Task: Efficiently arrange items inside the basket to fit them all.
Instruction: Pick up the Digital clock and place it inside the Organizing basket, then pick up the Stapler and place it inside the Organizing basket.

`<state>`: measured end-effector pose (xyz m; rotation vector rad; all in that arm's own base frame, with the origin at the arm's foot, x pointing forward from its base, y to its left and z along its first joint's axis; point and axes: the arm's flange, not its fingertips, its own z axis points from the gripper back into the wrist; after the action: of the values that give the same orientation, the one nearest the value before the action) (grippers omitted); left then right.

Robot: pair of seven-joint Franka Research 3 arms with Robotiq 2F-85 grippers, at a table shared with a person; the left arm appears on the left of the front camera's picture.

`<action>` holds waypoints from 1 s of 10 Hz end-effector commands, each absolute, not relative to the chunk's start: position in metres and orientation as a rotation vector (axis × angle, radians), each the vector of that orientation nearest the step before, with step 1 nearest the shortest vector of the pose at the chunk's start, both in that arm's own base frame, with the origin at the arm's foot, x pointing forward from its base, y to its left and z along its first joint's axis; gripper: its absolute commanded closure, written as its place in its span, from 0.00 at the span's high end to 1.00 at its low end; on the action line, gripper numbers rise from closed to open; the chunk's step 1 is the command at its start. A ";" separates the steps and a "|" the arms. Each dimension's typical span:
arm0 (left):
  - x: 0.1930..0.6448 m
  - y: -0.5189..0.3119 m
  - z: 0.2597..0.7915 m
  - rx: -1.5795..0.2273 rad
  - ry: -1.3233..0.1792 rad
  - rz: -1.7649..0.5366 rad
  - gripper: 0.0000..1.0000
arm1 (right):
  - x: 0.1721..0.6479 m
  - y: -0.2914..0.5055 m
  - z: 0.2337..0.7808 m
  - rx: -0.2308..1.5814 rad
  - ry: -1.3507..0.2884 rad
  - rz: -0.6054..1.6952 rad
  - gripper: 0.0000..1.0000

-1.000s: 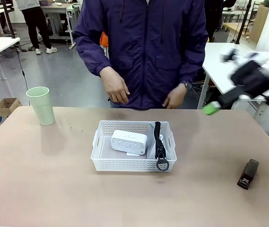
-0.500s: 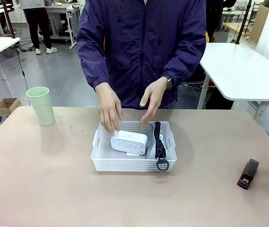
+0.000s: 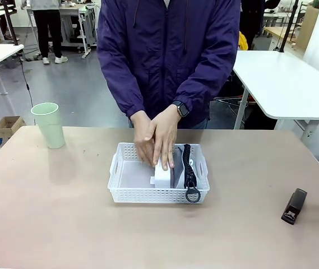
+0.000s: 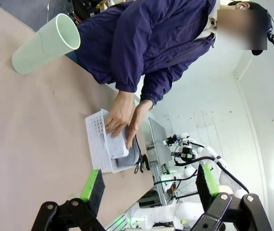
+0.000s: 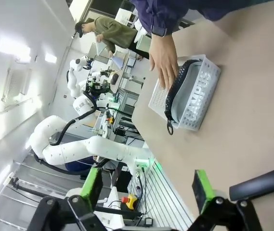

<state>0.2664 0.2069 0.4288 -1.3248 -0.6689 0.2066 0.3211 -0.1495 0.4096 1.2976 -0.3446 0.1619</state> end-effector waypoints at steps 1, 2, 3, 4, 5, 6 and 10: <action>0.266 0.205 0.429 -1.338 -0.694 0.192 1.00 | 0.319 -0.148 0.418 1.280 -0.377 0.170 1.00; 0.266 0.205 0.429 -1.338 -0.694 0.192 1.00 | 0.319 -0.148 0.418 1.280 -0.377 0.170 1.00; 0.266 0.205 0.429 -1.338 -0.694 0.192 1.00 | 0.319 -0.148 0.418 1.280 -0.377 0.170 1.00; 0.266 0.205 0.429 -1.338 -0.694 0.192 1.00 | 0.319 -0.148 0.418 1.280 -0.377 0.170 1.00; 0.266 0.205 0.429 -1.338 -0.694 0.192 1.00 | 0.319 -0.148 0.418 1.280 -0.377 0.170 1.00; 0.266 0.205 0.429 -1.338 -0.694 0.192 1.00 | 0.319 -0.148 0.418 1.280 -0.377 0.170 1.00; 0.266 0.205 0.429 -1.338 -0.694 0.192 1.00 | 0.319 -0.148 0.418 1.280 -0.377 0.170 1.00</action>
<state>0.2664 0.2069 0.4288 -1.3248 -0.6689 0.2065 0.3194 -0.1494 0.4172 1.2827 -0.3595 0.1726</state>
